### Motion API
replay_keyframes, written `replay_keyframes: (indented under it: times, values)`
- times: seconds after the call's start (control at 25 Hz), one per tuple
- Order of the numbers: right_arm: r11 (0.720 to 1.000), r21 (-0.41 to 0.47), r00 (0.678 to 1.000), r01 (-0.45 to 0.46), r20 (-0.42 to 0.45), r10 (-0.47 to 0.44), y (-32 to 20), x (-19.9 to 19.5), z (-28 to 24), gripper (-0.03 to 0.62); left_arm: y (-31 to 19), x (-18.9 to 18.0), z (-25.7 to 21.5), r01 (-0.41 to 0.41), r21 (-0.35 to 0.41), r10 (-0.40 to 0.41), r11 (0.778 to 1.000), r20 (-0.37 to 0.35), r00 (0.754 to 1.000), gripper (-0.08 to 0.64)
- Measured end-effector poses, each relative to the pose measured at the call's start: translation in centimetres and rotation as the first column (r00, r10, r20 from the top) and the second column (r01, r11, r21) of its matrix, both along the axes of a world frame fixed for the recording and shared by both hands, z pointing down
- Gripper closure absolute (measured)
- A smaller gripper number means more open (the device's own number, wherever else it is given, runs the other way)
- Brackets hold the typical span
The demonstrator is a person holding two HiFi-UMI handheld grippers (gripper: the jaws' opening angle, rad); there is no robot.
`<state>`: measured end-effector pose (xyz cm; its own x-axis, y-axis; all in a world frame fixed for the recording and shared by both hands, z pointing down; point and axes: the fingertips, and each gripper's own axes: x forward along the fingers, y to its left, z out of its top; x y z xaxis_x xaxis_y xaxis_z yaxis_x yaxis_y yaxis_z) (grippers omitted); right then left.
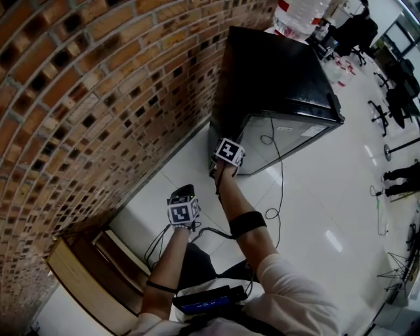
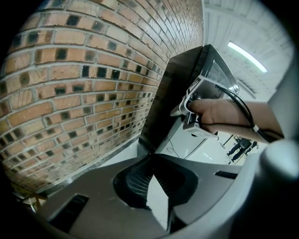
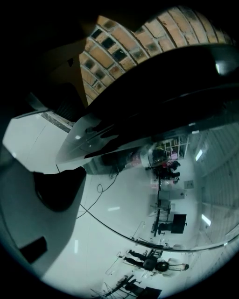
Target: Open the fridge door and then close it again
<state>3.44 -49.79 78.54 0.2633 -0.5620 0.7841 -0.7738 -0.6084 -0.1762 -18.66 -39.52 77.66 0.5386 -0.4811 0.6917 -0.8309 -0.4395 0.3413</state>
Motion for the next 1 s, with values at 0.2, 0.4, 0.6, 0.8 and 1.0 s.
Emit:
replay_keyframes:
  times: [0.2, 0.4, 0.6, 0.8, 1.0]
  values:
    - [1.000, 0.020, 1.000, 0.013, 0.000, -0.013, -0.2, 0.0, 0.0, 0.241, -0.8, 0.4, -0.4, -0.001, -0.003, 0.001, 1.000, 0.000, 1.000, 0.560]
    - [0.996, 0.066, 0.997, 0.062, 0.034, -0.065, 0.3, -0.5, -0.6, 0.248, -1.5, 1.3, -2.2, 0.002, 0.016, -0.002, 1.000, -0.012, 1.000, 0.560]
    - [0.983, 0.064, 0.984, 0.170, 0.042, -0.173, 4.3, -1.0, -2.4, 0.247, -1.4, 2.8, -5.4, 0.004, 0.061, -0.003, 0.998, -0.021, 1.000, 0.560]
    - [0.913, 0.184, 0.931, 0.363, -0.036, -0.363, 9.3, 0.2, -9.2, 0.334, 1.0, 5.2, -10.7, 0.006, 0.108, -0.001, 0.994, -0.049, 0.999, 0.560]
    - [0.845, 0.276, 0.889, 0.458, -0.127, -0.440, 15.5, 4.1, -16.6, 0.453, 4.6, 9.3, -16.3, -0.014, 0.183, 0.034, 0.983, -0.102, 0.994, 0.560]
